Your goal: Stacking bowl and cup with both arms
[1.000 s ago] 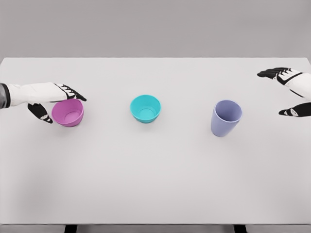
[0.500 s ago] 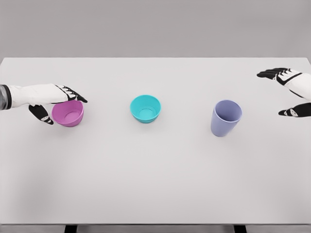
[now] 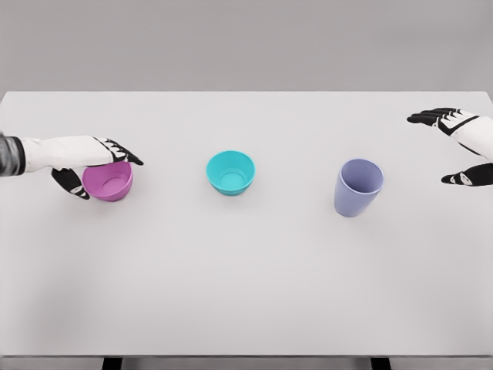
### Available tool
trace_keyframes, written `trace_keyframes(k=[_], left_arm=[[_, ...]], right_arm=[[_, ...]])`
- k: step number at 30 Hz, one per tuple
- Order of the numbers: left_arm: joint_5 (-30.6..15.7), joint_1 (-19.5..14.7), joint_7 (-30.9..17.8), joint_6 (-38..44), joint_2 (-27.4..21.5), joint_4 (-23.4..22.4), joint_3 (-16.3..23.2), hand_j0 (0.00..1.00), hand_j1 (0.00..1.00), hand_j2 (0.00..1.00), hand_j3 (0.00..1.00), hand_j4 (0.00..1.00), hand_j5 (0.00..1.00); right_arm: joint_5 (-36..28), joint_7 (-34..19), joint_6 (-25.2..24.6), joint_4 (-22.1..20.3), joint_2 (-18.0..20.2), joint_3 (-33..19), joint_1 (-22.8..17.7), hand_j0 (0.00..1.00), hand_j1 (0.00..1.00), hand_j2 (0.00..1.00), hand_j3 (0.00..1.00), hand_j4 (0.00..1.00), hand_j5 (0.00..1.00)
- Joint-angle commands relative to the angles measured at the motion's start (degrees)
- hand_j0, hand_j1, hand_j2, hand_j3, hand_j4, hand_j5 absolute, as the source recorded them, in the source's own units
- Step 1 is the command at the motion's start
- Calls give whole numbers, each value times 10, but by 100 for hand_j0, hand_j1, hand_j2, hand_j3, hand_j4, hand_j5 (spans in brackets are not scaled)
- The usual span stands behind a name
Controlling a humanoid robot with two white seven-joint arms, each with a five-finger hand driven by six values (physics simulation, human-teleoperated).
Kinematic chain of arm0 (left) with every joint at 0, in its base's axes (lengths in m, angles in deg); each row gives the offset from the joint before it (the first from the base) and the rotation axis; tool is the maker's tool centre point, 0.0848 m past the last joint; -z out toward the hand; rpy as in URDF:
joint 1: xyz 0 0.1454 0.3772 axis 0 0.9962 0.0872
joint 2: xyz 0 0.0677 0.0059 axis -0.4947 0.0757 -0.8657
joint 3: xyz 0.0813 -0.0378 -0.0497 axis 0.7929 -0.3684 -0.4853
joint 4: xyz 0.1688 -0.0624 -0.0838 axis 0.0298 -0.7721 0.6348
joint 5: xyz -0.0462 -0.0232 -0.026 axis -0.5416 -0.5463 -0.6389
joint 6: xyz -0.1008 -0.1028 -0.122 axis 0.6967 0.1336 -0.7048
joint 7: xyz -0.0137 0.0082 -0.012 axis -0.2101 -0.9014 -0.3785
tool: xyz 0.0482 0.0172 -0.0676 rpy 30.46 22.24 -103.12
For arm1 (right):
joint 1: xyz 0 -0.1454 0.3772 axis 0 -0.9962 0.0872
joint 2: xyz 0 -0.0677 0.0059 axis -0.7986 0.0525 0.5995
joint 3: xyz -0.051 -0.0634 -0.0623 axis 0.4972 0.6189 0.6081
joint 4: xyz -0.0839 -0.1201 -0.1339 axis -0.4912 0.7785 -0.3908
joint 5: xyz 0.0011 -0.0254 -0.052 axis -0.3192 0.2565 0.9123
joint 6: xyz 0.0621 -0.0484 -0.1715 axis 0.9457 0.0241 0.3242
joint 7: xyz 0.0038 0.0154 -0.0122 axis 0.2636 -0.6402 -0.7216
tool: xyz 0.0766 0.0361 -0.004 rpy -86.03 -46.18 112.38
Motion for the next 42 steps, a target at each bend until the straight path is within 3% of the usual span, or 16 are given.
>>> trace_keyframes(k=[1, 10, 26, 42], left_arm=[[0, 0, 0, 1, 2, 0, -1, 99, 99, 99, 99, 99, 99], [1, 2, 0, 1, 2, 0, 1, 98, 98, 98, 98, 98, 98], [0, 3, 0, 1, 1, 1, 3, 76, 76, 76, 76, 76, 76], [-1, -4, 0, 1, 1, 8, -4, 73, 73, 73, 73, 73, 73]], right_arm=[[-4, 0, -2, 0, 1, 0, 0, 100, 100, 100, 100, 100, 100], [-4, 0, -2, 0, 1, 0, 0, 100, 100, 100, 100, 100, 100], [-4, 0, -2, 2, 1, -1, 0, 100, 100, 100, 100, 100, 100], [-4, 0, -2, 2, 1, -4, -1, 100, 100, 100, 100, 100, 100]])
